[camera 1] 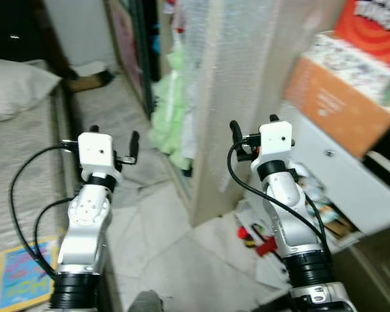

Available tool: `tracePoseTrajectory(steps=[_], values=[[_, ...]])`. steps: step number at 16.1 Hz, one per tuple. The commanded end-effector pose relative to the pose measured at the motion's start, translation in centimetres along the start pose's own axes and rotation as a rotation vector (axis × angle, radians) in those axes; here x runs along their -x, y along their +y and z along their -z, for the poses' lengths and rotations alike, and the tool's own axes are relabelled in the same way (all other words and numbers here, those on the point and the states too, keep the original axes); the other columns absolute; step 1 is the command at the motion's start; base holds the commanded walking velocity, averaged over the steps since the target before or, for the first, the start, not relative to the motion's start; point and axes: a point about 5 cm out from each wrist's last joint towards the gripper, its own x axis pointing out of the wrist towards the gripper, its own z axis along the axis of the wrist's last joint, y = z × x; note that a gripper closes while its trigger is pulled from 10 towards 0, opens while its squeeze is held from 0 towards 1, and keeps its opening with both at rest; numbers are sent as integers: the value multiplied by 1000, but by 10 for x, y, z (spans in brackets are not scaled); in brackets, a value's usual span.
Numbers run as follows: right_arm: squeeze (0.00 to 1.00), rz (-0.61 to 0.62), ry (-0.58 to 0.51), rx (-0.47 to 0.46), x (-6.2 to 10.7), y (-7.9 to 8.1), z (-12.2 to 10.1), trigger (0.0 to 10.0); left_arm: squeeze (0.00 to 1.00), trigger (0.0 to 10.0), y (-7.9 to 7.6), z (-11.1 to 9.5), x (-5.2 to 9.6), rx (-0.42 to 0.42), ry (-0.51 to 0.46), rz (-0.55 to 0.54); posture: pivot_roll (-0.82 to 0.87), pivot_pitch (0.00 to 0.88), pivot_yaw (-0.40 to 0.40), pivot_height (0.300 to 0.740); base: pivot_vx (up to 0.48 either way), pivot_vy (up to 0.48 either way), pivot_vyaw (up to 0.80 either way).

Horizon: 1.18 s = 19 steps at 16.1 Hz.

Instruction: Clean up the room

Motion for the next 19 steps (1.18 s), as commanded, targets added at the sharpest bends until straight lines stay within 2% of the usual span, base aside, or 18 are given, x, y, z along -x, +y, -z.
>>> tracePoseTrajectory(steps=[1, 3, 5, 7, 11, 16, 19], values=[[0, -3, -11, -7, -4, -1, -2, 10000, 0, 10000, -6, 4, 2, -26, 24, 51, 44, 0, -47, 740, 0, 0, 800], [0, -8, -16, -10, -5, 0, -3, 10000, 0, 10000, -12, -1, 3, -65, 5, 100, 51, 0, -49, 740, 0, 0, 800], [0, -18, -24, -17, -5, 1, -4, 10000, 0, 10000, -15, -7, 4, -53, -13, 114, 53, 0, -48, 740, 0, 0, 800], [0, -17, -32, -19, -6, 1, -5, 10000, 0, 10000, -14, -12, 4, -55, -35, 80, 49, 0, -46, 740, 0, 0, 800], [0, -32, -46, -30, -9, 3, -7, 10000, 0, 10000, -3, -14, 1, -41, -46, -41, 47, 0, -50, 740, 0, 0, 800], [0, -59, -68, -37, -11, 6, -11, 10000, 0, 10000, 6, -10, 5, -26, -37, -87, 55, 0, -55, 740, 0, 0, 800], [0, -82, -83, -60, -11, 10, -14, 10000, 0, 10000, 4, -11, 4, -9, -44, -83, 54, 0, -53, 740, 0, 0, 800]])
